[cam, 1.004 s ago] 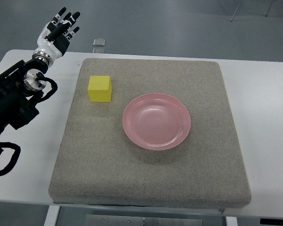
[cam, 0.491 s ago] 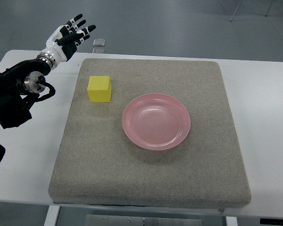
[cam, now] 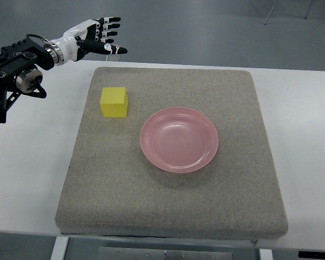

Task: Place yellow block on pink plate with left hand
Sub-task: 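Swing the left hand over the yellow cube, fingers pointing down, then lower the left hand and close its fingers around the yellow cube, then carry the yellow cube with the left hand onto the pink plate, then open the left hand fingers to release the cube on the plate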

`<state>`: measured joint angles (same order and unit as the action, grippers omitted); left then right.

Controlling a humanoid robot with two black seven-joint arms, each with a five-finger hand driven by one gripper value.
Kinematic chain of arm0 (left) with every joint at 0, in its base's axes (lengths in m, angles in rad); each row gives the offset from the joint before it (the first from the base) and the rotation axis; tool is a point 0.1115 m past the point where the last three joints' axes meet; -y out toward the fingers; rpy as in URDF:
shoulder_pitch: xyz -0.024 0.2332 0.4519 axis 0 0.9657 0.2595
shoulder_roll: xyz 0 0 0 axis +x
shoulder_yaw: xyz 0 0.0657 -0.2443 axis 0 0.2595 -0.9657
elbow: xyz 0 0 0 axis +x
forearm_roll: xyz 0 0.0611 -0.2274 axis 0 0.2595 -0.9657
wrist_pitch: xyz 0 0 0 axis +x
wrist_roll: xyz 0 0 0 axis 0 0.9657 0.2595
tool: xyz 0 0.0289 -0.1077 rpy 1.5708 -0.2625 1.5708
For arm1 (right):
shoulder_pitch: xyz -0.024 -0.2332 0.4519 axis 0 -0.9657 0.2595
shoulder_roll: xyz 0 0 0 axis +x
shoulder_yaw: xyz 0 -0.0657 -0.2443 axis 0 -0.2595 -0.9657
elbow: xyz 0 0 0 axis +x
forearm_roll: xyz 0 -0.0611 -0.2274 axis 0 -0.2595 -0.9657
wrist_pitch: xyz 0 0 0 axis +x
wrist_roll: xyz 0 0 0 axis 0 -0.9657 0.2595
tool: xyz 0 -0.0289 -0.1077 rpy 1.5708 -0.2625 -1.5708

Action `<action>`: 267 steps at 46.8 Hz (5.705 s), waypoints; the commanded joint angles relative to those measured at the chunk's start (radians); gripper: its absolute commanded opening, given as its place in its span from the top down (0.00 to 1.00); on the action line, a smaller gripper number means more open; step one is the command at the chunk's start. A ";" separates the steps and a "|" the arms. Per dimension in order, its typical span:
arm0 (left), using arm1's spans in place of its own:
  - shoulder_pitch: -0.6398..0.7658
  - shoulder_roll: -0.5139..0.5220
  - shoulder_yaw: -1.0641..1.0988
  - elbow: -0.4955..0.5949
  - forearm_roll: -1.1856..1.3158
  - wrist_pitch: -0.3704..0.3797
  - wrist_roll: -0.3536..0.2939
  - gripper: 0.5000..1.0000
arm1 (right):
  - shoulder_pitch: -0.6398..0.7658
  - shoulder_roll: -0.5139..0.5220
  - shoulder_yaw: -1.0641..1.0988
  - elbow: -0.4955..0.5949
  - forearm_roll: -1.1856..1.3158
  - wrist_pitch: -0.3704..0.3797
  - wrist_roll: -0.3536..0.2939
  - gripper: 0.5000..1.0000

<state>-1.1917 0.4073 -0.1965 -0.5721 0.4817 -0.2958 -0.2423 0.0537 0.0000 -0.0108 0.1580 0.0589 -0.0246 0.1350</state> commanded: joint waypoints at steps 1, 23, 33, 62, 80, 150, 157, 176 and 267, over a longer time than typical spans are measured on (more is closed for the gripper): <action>-0.011 0.015 0.000 -0.049 0.135 -0.011 0.000 0.03 | 0.000 0.000 0.000 0.000 -0.001 0.000 0.000 0.15; -0.039 0.068 0.000 -0.153 0.675 -0.056 -0.015 0.04 | 0.000 0.000 0.000 0.000 -0.001 0.000 0.000 0.15; -0.057 0.128 0.000 -0.253 0.798 -0.075 -0.038 0.04 | 0.000 0.000 0.000 0.000 0.001 0.000 0.000 0.15; 0.001 0.154 0.000 -0.292 0.887 -0.132 -0.043 0.03 | 0.000 0.000 0.000 0.000 -0.001 0.000 0.000 0.15; 0.020 0.137 0.000 -0.288 0.894 -0.100 -0.055 0.19 | 0.000 0.000 0.000 0.000 -0.001 0.000 0.000 0.15; -0.012 0.100 -0.015 -0.250 0.917 -0.019 -0.098 1.00 | 0.000 0.000 -0.001 0.000 -0.001 0.000 0.000 0.15; -0.045 0.100 -0.017 -0.316 0.919 -0.008 -0.098 1.00 | 0.000 0.000 -0.001 0.000 -0.001 0.000 0.000 0.15; -0.051 0.097 -0.011 -0.535 0.928 -0.013 -0.098 1.00 | 0.000 0.000 0.000 0.000 -0.001 0.000 0.000 0.15; -0.055 -0.088 0.097 -0.459 0.937 -0.026 -0.098 0.02 | 0.000 0.000 0.000 0.000 -0.001 0.000 0.000 0.15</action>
<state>-1.2441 0.3118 -0.0950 -1.0318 1.4260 -0.3220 -0.3406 0.0537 0.0000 -0.0110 0.1580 0.0585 -0.0245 0.1350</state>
